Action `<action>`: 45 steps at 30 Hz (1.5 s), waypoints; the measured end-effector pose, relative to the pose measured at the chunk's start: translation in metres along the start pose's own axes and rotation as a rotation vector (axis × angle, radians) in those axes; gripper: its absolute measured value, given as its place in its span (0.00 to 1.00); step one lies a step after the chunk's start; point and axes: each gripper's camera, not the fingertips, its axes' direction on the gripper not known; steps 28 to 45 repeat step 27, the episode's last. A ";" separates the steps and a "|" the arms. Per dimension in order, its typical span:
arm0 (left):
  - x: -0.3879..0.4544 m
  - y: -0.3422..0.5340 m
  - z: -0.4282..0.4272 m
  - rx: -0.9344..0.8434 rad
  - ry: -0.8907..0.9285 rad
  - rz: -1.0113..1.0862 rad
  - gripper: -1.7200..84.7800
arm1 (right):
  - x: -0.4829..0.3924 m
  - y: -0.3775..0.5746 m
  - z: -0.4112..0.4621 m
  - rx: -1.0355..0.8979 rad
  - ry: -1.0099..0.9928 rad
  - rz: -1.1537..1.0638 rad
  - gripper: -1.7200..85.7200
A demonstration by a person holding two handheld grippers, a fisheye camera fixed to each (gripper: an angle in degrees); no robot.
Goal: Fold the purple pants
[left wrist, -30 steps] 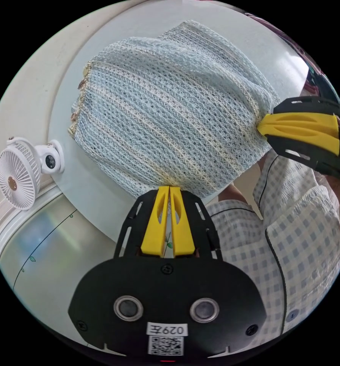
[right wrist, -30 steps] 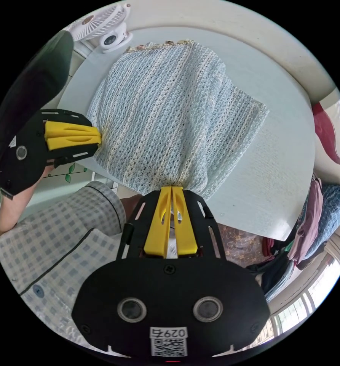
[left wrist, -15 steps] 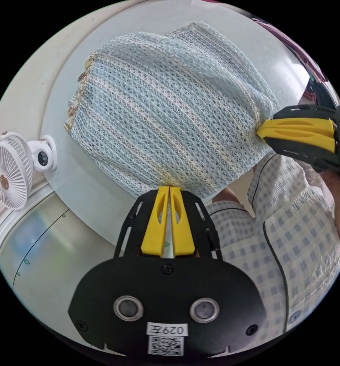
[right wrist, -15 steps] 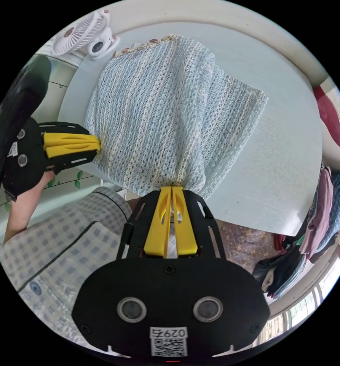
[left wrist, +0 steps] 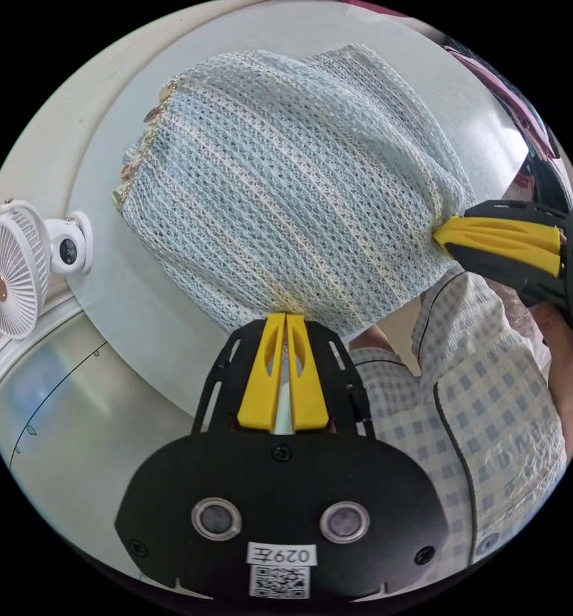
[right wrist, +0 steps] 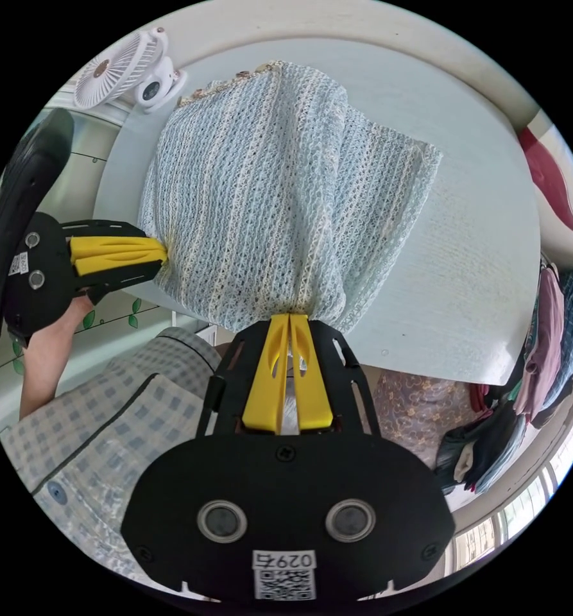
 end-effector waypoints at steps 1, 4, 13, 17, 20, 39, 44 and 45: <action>0.000 -0.001 0.000 -0.006 -0.004 0.008 0.01 | 0.000 -0.003 -0.005 0.000 -0.003 -0.002 0.01; 0.000 -0.001 0.002 -0.013 -0.010 0.015 0.01 | 0.000 -0.012 -0.016 -0.007 -0.011 -0.006 0.01; -0.017 0.008 0.008 -0.008 0.045 0.009 0.01 | 0.003 -0.031 -0.059 -0.023 -0.083 -0.001 0.01; -0.026 0.018 0.012 0.008 0.070 -0.019 0.01 | 0.021 -0.034 -0.080 -0.024 -0.232 0.041 0.01; -0.025 0.030 0.014 0.041 0.042 -0.004 0.01 | 0.037 -0.026 -0.112 0.094 -0.381 0.040 0.01; -0.029 0.058 0.023 0.110 -0.005 0.021 0.01 | 0.037 -0.067 -0.217 0.248 -0.398 -0.166 0.03; -0.029 0.058 0.023 0.110 -0.005 0.021 0.01 | 0.037 -0.067 -0.217 0.248 -0.398 -0.166 0.03; -0.029 0.058 0.023 0.110 -0.005 0.021 0.01 | 0.037 -0.067 -0.217 0.248 -0.398 -0.166 0.03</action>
